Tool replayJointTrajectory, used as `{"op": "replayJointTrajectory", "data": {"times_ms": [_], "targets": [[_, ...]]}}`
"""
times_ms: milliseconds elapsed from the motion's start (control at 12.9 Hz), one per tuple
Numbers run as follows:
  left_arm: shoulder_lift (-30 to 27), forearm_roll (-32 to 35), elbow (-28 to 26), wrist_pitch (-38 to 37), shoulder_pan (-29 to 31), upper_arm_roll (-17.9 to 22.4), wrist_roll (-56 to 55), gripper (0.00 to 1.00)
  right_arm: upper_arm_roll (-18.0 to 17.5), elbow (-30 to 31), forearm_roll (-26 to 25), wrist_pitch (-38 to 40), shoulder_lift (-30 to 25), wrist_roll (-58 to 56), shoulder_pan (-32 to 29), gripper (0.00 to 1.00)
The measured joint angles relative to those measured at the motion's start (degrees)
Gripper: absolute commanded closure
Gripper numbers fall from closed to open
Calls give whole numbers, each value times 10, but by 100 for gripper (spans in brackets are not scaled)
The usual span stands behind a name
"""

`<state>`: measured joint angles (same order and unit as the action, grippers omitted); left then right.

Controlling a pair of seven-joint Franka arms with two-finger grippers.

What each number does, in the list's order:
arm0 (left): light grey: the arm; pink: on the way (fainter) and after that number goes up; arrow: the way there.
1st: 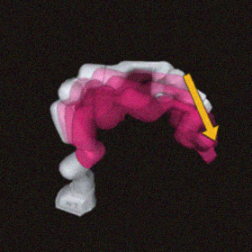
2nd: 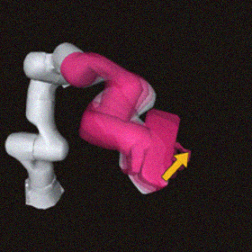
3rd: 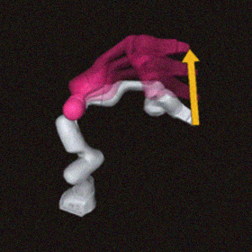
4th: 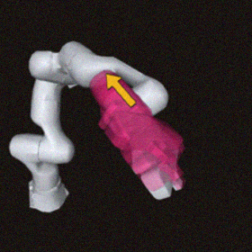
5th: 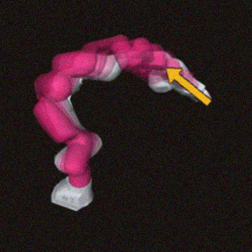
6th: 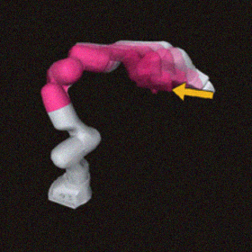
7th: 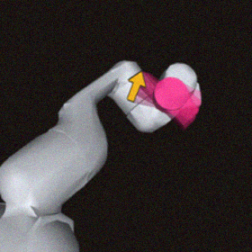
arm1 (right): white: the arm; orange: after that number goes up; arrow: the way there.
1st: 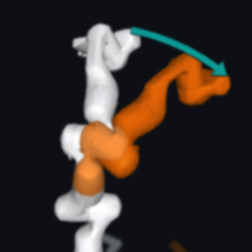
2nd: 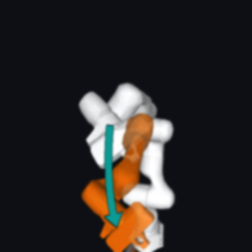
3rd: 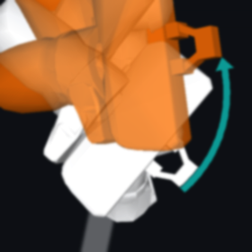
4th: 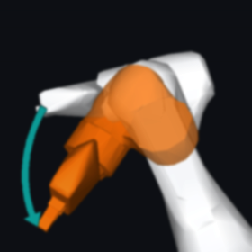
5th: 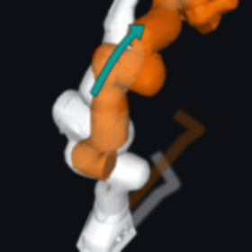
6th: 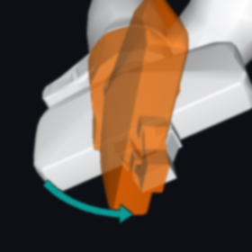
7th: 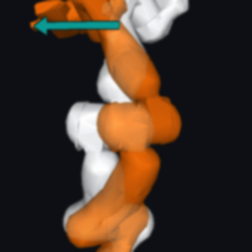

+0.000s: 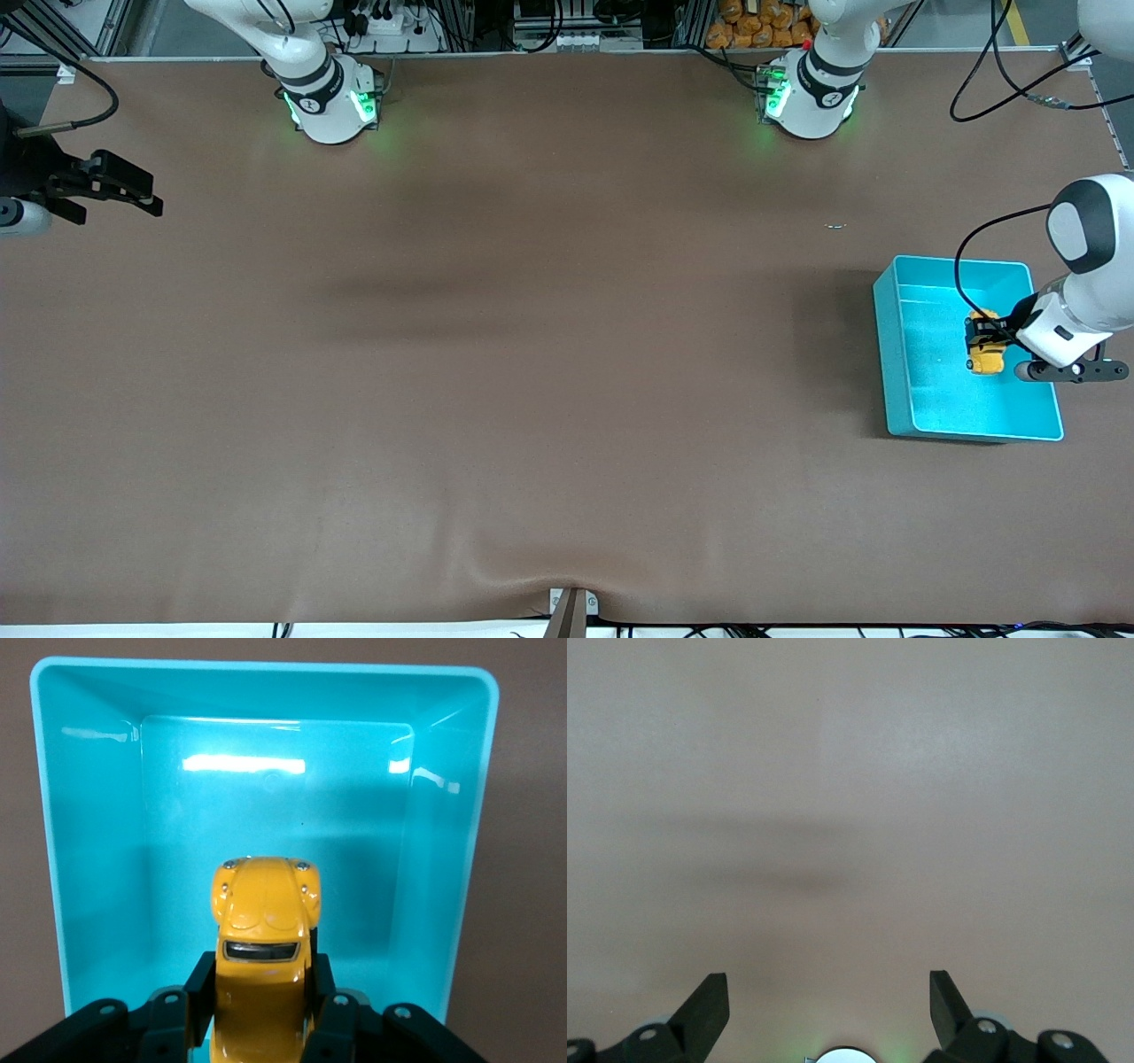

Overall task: Wind and store yellow beetle car
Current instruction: 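Lower the car into the bin and open the left gripper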

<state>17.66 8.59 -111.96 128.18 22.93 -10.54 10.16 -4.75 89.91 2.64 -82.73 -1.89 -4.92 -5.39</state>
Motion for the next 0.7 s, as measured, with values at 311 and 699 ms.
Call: {"op": "replayJointTrajectory", "data": {"times_ms": [311,699], "targets": [[8,0,-20,47,4,0,11,100,0,0,0,1,0,0,0,0],[42,0,-22,79,3,-2,13,100,1,0,0,1,0,0,0,0]]}}
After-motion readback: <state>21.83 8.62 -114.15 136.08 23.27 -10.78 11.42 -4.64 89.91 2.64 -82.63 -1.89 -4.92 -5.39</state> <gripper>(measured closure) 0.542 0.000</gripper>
